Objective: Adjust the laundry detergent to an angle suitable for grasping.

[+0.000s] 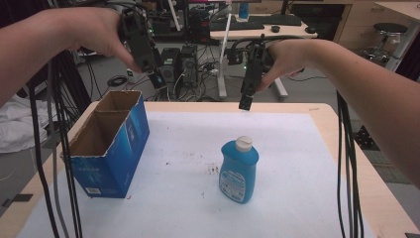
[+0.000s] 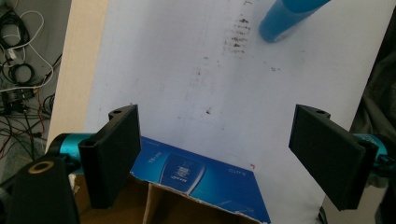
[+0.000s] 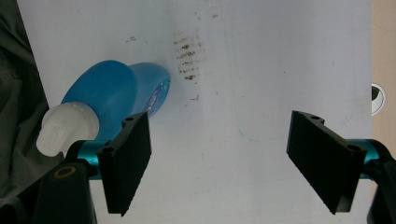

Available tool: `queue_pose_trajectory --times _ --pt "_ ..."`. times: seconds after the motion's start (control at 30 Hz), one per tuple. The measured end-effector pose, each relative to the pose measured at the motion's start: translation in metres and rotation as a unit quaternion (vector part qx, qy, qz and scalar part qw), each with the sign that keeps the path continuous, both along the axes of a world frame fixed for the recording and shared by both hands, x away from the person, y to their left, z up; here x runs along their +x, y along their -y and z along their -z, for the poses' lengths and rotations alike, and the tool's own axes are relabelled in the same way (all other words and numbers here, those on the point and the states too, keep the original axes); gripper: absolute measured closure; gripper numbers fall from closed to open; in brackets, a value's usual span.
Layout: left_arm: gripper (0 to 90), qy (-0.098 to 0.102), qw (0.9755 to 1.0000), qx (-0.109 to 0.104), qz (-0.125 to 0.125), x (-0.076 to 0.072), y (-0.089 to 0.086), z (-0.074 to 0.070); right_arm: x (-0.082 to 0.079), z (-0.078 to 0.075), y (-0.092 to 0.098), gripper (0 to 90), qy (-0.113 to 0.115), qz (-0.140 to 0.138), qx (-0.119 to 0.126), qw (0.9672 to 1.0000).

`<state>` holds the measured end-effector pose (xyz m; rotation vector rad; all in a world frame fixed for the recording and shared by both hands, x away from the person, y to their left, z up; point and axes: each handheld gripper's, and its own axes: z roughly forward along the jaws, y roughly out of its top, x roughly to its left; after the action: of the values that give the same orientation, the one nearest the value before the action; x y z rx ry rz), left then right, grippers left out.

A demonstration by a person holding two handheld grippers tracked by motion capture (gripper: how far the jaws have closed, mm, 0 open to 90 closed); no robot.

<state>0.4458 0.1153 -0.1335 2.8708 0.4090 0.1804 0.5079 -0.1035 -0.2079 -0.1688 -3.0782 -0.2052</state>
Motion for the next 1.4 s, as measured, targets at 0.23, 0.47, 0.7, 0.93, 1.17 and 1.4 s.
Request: queue_pose_trajectory --times 0.23,0.47,0.7,0.93,1.17,1.4 --pt "17.0 0.0 1.0 -0.003 0.0 0.0009 0.0022 0.001 0.0005 0.0 0.0017 21.6 0.001 0.0 0.003 1.0" --pt "16.9 0.001 1.0 -0.007 -0.001 0.0017 0.0028 0.001 -0.0012 -0.001 0.0028 21.6 0.002 0.001 0.001 1.0" --pt "17.0 0.003 1.0 -0.001 0.005 0.0003 0.0029 0.001 -0.0019 -0.0012 0.003 21.7 0.003 0.002 0.003 1.0" --pt "17.0 0.004 1.0 -0.006 0.001 -0.0005 0.0007 0.0008 -0.0024 -0.0011 0.0025 21.7 0.003 0.004 0.004 1.0" --pt "17.0 0.006 1.0 -0.003 0.001 -0.0008 0.0011 0.0012 -0.0028 -0.0019 0.0037 21.6 0.005 0.006 0.005 1.0" --pt "17.0 0.009 1.0 0.002 -0.004 -0.0011 0.0015 0.0008 -0.0041 -0.0025 0.0054 21.6 0.007 0.003 0.011 0.9999"
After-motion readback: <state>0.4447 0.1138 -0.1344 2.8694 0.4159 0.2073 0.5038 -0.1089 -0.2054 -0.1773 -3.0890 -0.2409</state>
